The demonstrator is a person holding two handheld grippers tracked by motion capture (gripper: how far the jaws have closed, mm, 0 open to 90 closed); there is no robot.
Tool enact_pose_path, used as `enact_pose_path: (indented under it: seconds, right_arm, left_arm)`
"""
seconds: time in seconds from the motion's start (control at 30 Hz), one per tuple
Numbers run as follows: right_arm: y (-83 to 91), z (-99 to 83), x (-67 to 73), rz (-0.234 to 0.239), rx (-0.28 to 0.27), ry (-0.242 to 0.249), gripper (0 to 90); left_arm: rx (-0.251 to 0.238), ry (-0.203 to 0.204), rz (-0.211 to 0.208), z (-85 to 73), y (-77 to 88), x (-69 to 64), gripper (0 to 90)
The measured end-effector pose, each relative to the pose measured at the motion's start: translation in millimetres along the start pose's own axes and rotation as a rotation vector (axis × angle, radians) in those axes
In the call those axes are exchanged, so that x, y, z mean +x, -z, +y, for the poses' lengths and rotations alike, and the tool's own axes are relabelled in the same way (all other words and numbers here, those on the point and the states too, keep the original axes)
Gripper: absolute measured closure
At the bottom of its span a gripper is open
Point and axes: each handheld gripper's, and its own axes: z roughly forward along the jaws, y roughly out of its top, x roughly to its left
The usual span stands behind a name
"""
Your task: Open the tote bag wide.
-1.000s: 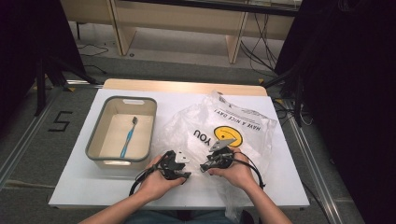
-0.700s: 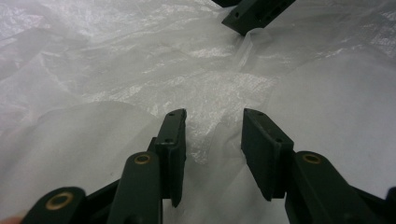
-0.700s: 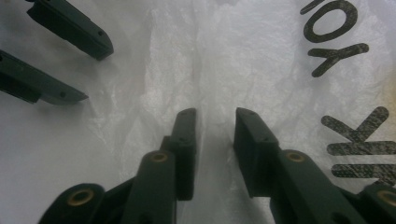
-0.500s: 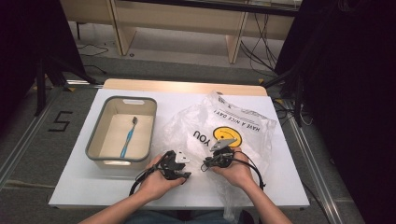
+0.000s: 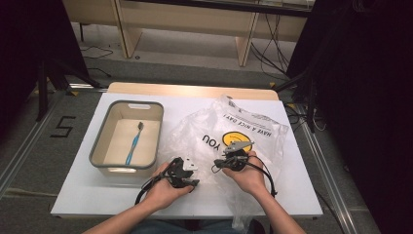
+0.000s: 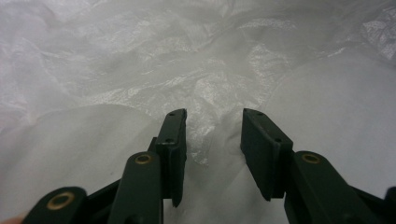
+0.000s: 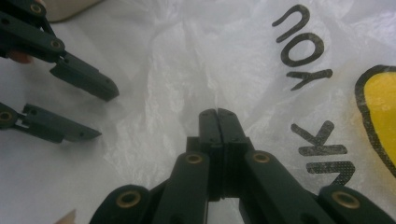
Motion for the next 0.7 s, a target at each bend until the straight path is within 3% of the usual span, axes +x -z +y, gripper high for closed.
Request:
enact_pose_path:
  seconds: [0.7]
  right_arm:
    - [51.5,32.3,3.4,-0.179,-0.262,0.058,90.0]
  left_arm:
    - [0.0,0.001,0.006,0.1,-0.1,-0.7,60.8]
